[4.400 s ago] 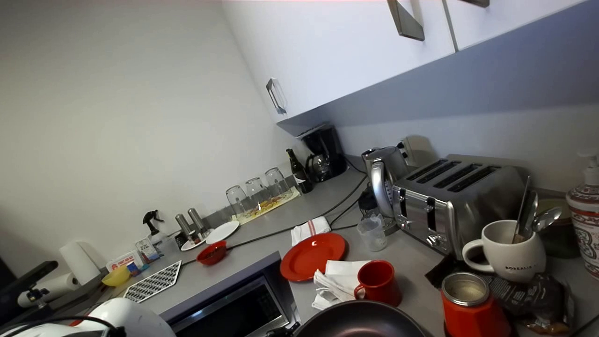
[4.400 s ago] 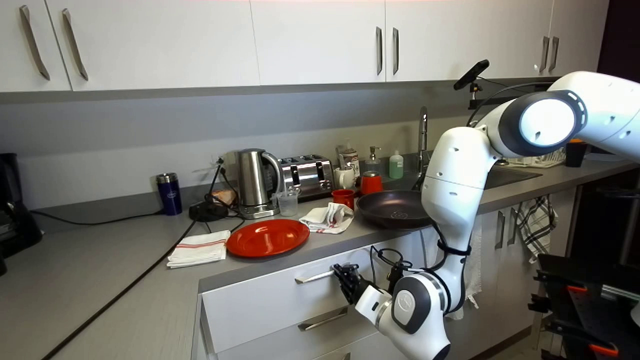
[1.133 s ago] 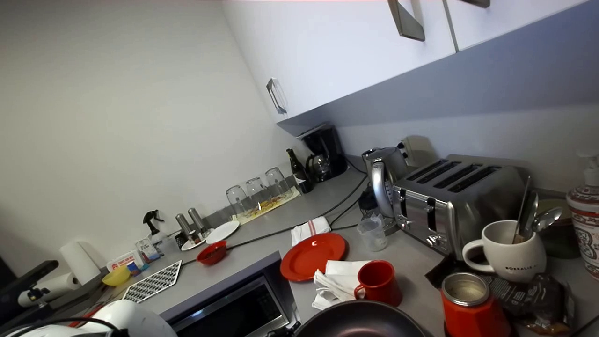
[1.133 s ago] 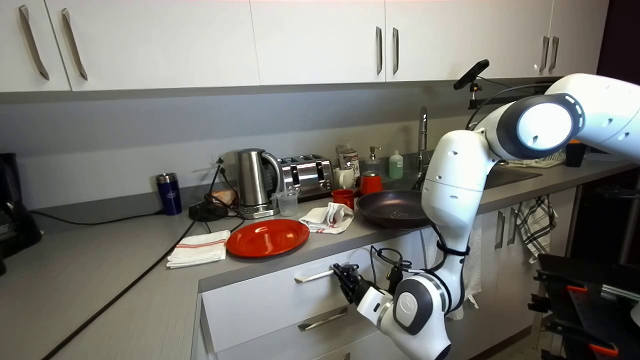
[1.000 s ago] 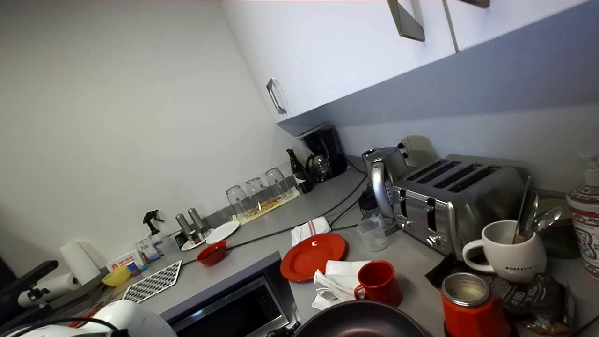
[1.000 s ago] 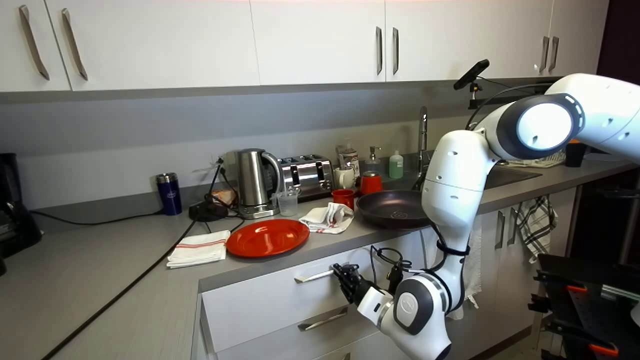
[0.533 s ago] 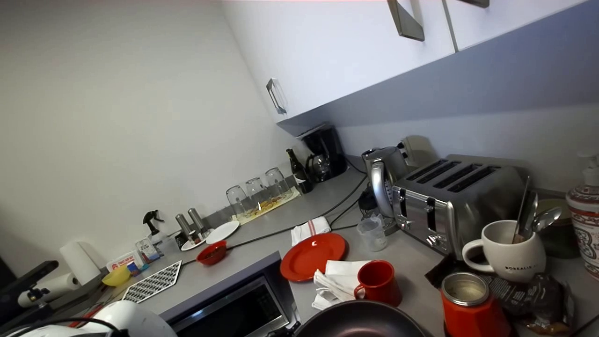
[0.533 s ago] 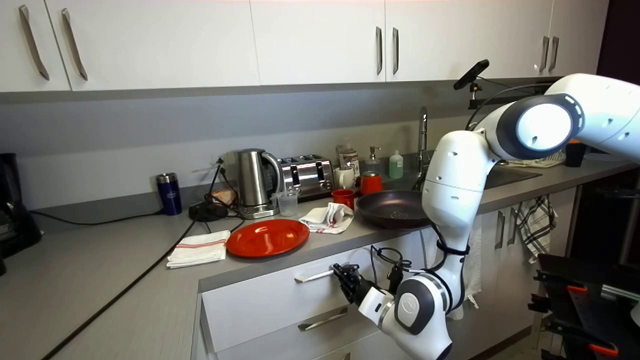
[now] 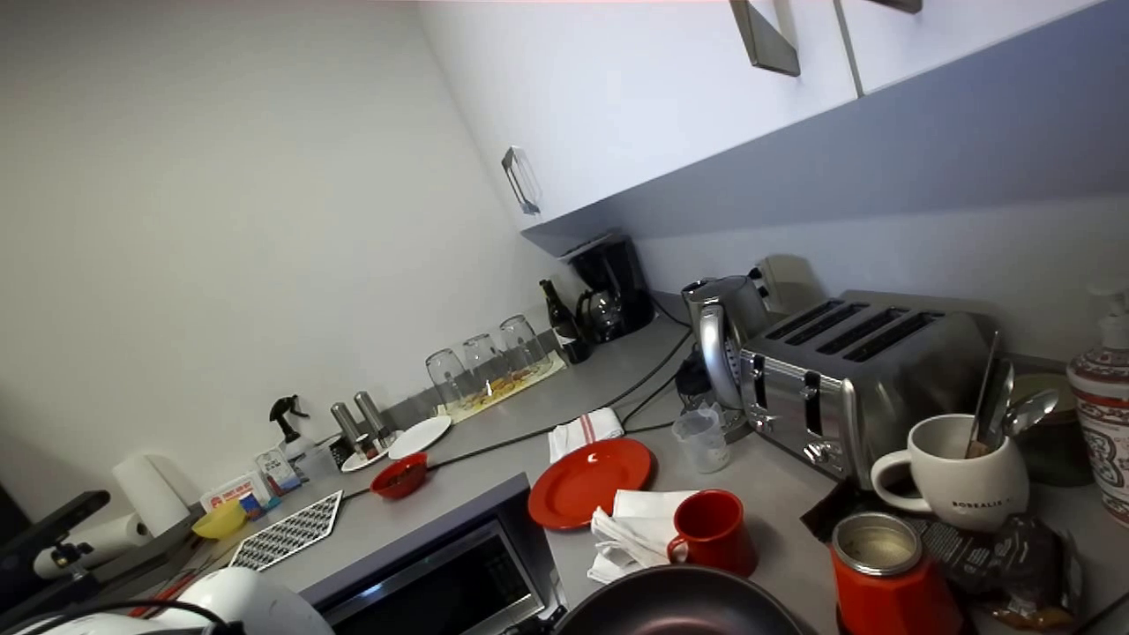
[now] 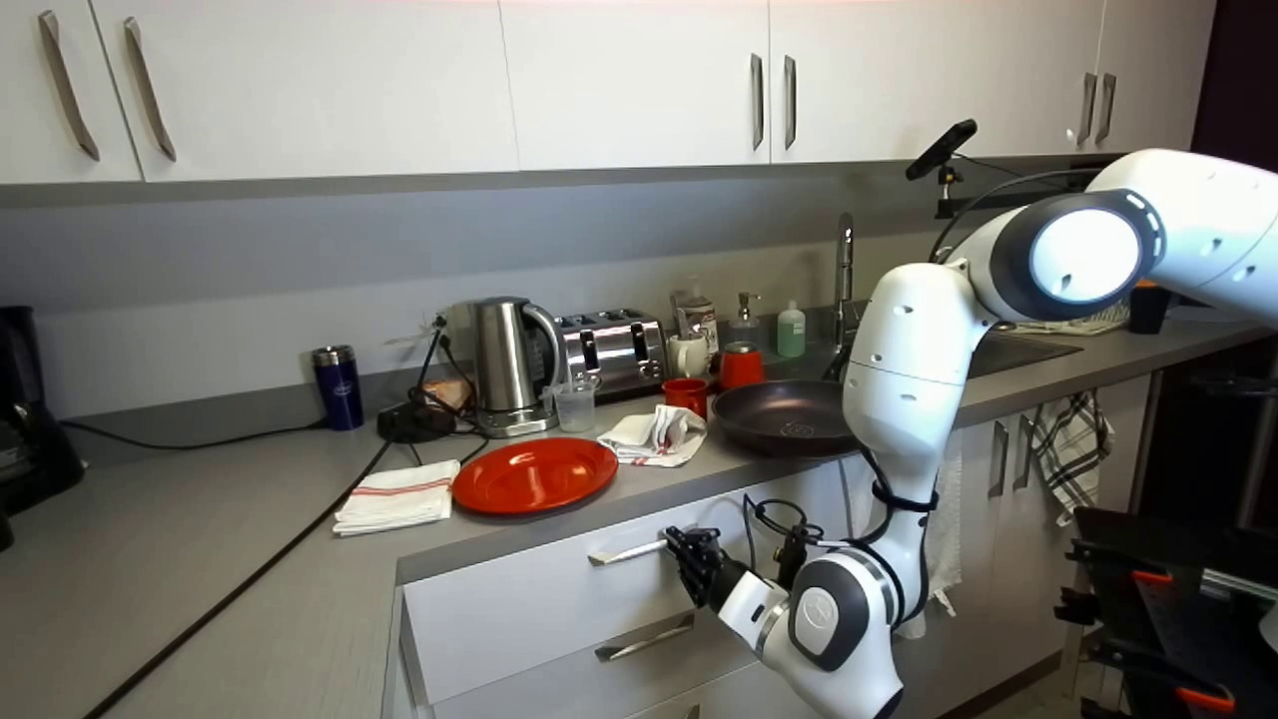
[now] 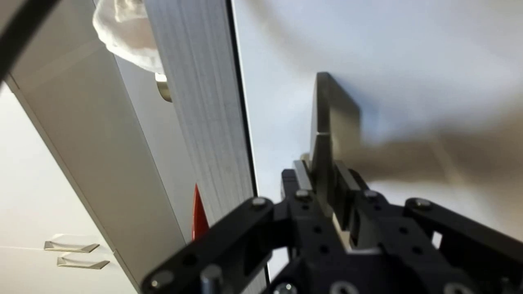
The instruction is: Open the first top drawer
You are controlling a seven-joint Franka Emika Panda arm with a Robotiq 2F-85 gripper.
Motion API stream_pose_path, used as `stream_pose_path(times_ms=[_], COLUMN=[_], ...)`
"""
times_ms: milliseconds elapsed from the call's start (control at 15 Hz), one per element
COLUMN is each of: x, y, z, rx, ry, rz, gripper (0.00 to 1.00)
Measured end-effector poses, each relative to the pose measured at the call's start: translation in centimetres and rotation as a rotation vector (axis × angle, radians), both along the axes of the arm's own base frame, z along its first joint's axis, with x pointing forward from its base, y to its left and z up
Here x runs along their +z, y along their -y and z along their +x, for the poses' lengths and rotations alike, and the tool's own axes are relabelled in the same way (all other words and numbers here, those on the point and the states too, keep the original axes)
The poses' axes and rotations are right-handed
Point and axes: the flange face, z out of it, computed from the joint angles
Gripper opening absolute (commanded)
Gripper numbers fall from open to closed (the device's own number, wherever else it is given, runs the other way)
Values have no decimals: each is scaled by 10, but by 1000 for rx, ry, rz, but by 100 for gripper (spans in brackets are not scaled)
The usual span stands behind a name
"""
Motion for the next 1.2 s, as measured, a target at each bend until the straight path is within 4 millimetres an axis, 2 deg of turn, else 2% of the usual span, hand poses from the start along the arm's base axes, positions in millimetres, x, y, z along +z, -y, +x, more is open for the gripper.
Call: stream_pose_path(times_ms=[1200], x=[-4], y=[-3], z=[-2], rx=[-7], ry=[35], rz=[11], gripper=[6])
